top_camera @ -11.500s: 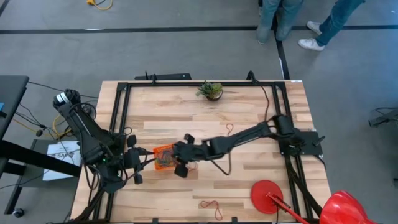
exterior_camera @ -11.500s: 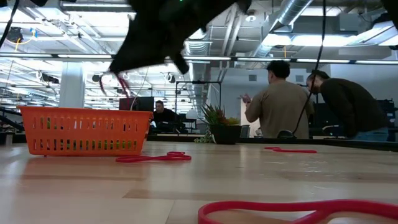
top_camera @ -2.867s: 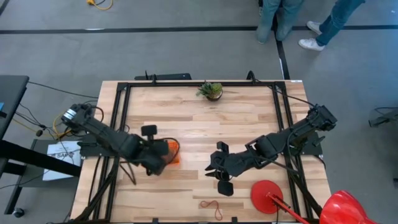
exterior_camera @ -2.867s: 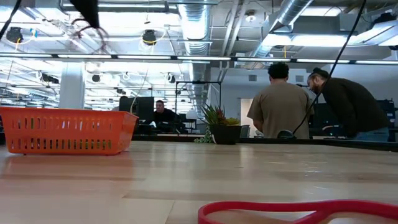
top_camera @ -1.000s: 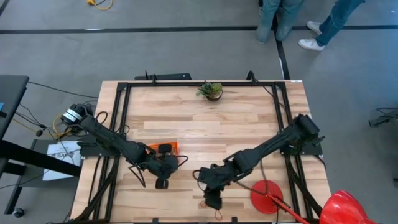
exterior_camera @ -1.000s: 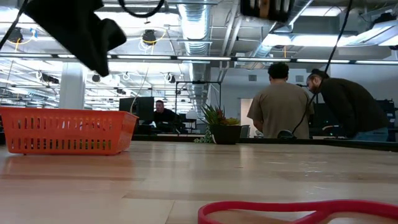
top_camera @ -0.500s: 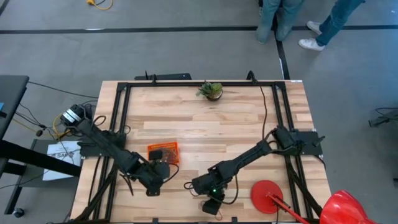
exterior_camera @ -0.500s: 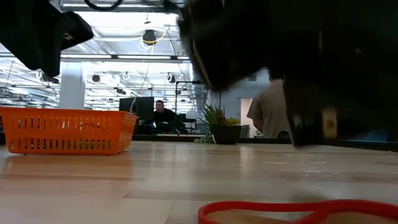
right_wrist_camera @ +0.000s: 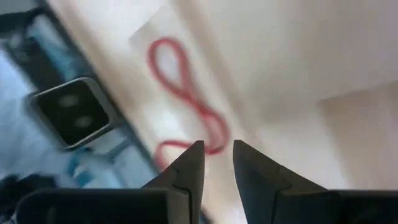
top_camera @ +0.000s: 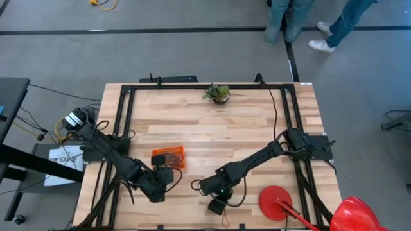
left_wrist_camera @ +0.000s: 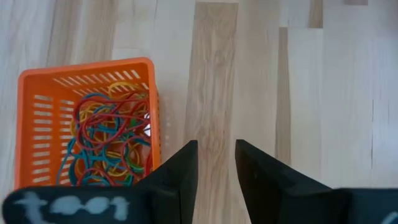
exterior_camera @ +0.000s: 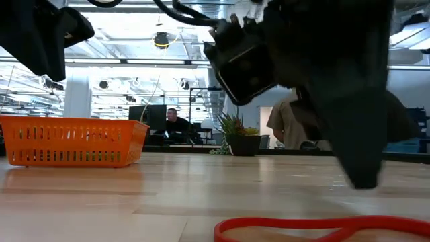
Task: Pick and place rubber bands into bin
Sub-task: Put the red rubber band into the orange container
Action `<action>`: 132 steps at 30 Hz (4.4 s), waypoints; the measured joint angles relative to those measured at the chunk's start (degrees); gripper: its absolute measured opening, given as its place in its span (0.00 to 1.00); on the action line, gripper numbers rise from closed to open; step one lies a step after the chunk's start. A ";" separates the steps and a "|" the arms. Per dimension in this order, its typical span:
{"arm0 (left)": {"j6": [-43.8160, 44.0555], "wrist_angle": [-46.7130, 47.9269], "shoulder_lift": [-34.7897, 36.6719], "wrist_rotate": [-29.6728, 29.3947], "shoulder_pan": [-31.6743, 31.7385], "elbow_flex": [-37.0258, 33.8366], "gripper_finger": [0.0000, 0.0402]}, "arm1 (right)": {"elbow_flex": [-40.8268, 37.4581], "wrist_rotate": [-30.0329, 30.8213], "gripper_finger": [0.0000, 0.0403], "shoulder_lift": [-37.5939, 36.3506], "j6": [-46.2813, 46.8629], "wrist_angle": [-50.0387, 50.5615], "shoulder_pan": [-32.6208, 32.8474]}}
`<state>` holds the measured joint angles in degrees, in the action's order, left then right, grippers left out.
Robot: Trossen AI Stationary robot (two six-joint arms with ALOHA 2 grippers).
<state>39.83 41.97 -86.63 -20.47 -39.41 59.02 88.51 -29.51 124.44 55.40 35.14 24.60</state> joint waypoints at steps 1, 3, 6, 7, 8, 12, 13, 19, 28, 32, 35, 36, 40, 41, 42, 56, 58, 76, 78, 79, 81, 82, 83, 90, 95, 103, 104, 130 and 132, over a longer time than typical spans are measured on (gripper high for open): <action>0.00 0.12 -0.02 -0.02 -0.13 0.02 0.24 | 0.01 1.63 0.20 0.00 -1.13 0.90 -0.25; 0.05 0.56 -0.01 -0.34 -0.32 0.02 0.24 | 0.02 4.51 0.20 -0.43 -2.73 4.68 -0.61; 1.59 1.18 0.00 -0.92 -0.77 0.02 0.24 | 0.09 5.98 0.20 -0.77 -1.38 4.79 -0.72; 1.79 1.23 -0.01 -1.06 -0.94 0.02 0.24 | 0.10 6.06 0.20 -0.66 -0.45 4.46 -0.51; 1.82 1.19 -0.01 -1.21 -1.14 0.02 0.24 | 0.01 5.95 0.20 -0.57 0.18 4.08 -0.21; 1.79 1.17 -0.02 -1.52 -1.52 0.02 0.24 | 0.04 6.04 0.20 -0.55 -1.81 1.45 1.34; 1.85 1.16 0.00 -1.59 -1.52 0.02 0.24 | 0.04 7.16 0.20 -0.52 -3.02 1.68 1.71; 2.87 1.12 -0.02 -1.91 -1.50 0.02 0.24 | 0.02 15.33 0.20 -0.50 -4.86 1.73 3.45; 2.78 1.10 0.00 -2.60 -1.97 0.02 0.24 | 0.02 18.68 0.20 -0.50 -11.02 -4.73 2.57; 2.76 1.10 -0.02 -2.82 -2.63 0.02 0.24 | 0.02 19.33 0.20 -0.50 -9.61 -8.81 1.93; 3.71 1.10 -0.01 -2.89 -3.34 0.02 0.24 | 0.02 13.33 0.20 -0.50 -9.04 -5.38 2.03; 3.76 1.10 -0.02 -2.94 -3.55 0.02 0.24 | 0.02 12.17 0.20 -0.50 -8.46 -3.30 2.43; 4.35 1.08 0.00 -4.60 -4.27 0.02 0.24 | 0.01 11.80 0.20 -0.48 -5.43 3.59 4.45; 4.49 1.07 -0.01 -5.21 -4.31 0.02 0.24 | 0.00 11.78 0.20 -0.48 -4.24 3.39 4.96; 4.52 1.08 -0.01 -5.61 -4.30 0.02 0.24 | 0.00 11.72 0.20 -0.46 -3.21 2.25 5.47; 5.51 1.05 -0.01 -8.92 -4.27 0.04 0.24 | 0.02 20.55 0.20 -0.46 -2.82 2.32 6.92; 5.51 1.05 0.00 -9.49 -4.29 0.04 0.24 | 0.02 20.65 0.20 -0.46 -2.81 1.99 7.13; -2.28 1.12 -0.02 -12.13 -4.21 0.04 0.24 | 0.02 24.16 0.19 -0.44 3.79 -1.67 8.93; -3.44 1.12 0.00 -12.13 -4.12 0.04 0.24 | 0.02 24.97 0.18 -0.44 5.57 -0.46 9.56; -3.72 1.12 0.00 -12.11 -4.10 0.04 0.24 | 0.02 25.02 0.17 -0.44 6.77 -0.03 9.84; -4.42 1.12 -0.01 -12.11 -4.10 0.04 0.24 | 0.02 25.09 0.15 -0.44 8.28 0.28 10.39; -4.84 1.11 -0.01 -12.09 -4.10 0.04 0.24 | 0.02 25.12 0.14 -0.44 8.70 0.26 10.59; -5.01 1.12 0.00 -12.07 -4.10 0.04 0.24 | 0.02 25.12 0.13 -0.44 9.19 0.23 10.70; -5.10 1.12 -0.01 -11.92 -4.10 0.04 0.24 | 0.02 25.87 0.06 -0.44 12.15 -0.03 11.02; -5.15 1.12 0.00 -11.92 -4.10 0.04 0.24 | -0.01 26.65 0.02 -0.44 12.09 -0.77 11.02; -5.18 1.19 -0.01 -13.26 -4.10 0.04 0.24 | -5.92 25.64 0.00 -0.98 16.43 -9.32 11.33; -5.18 1.19 0.00 -13.39 -4.10 0.04 0.24 | -6.15 25.99 0.00 -0.96 17.36 -8.87 11.34; -1.84 4.08 0.00 -14.58 -3.99 0.04 0.24 | -6.03 27.72 0.06 -0.43 -3.76 -16.02 9.04; -1.09 4.09 0.00 -14.54 -3.99 0.04 0.24 | -6.03 27.84 0.07 -0.46 -4.61 -15.91 8.87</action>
<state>38.74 46.06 -86.63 -35.00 -43.40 59.07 82.48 -1.66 123.98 50.79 19.23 33.46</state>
